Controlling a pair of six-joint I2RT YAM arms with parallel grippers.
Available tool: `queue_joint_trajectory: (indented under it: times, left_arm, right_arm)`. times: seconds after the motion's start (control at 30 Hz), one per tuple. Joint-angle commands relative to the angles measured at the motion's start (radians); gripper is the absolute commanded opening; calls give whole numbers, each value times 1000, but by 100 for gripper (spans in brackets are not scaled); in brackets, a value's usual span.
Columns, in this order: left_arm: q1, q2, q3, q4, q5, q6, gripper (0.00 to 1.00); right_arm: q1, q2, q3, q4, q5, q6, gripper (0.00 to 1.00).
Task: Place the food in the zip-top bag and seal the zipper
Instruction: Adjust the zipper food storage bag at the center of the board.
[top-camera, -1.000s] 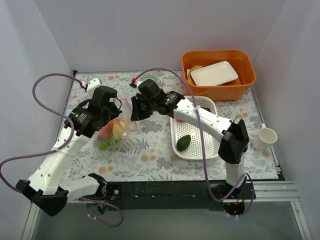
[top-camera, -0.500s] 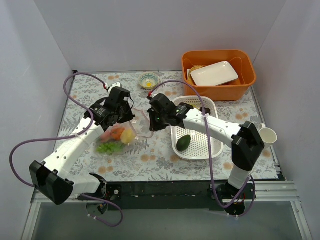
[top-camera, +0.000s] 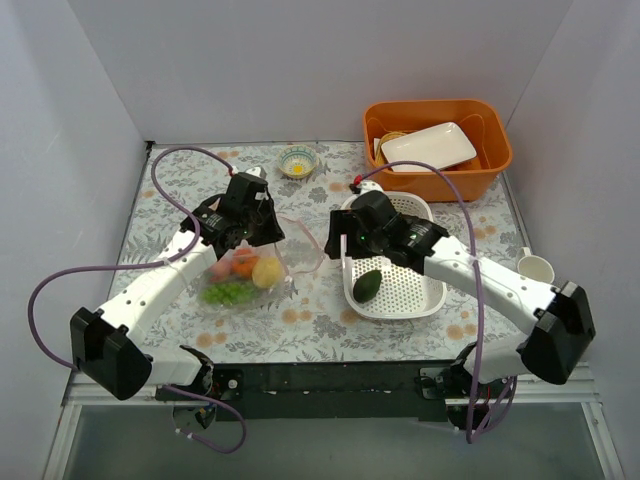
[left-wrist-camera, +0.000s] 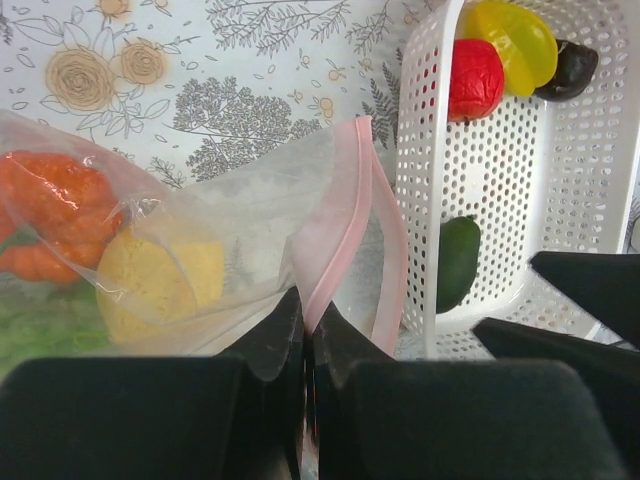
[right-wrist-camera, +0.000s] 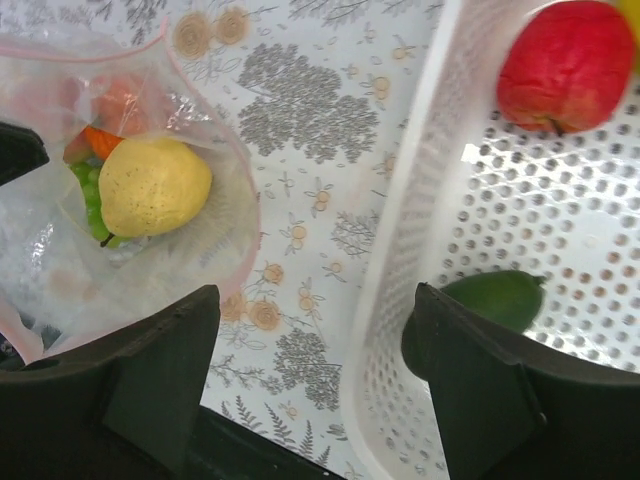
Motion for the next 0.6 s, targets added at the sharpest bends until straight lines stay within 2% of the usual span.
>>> queue_joint_trajectory:
  times: [0.0, 0.3, 0.57]
  left_arm:
    - [-4, -10, -42, 51, 90, 19, 0]
    - [-16, 3, -78, 93, 141, 68, 0]
    - [-18, -10, -106, 102, 141, 64, 0]
  right_arm:
    - [-58, -120, -83, -80, 112, 61, 87]
    - [-90, -131, -269, -146, 91, 194, 87]
    - [-96, -53, -306, -57, 57, 201, 87]
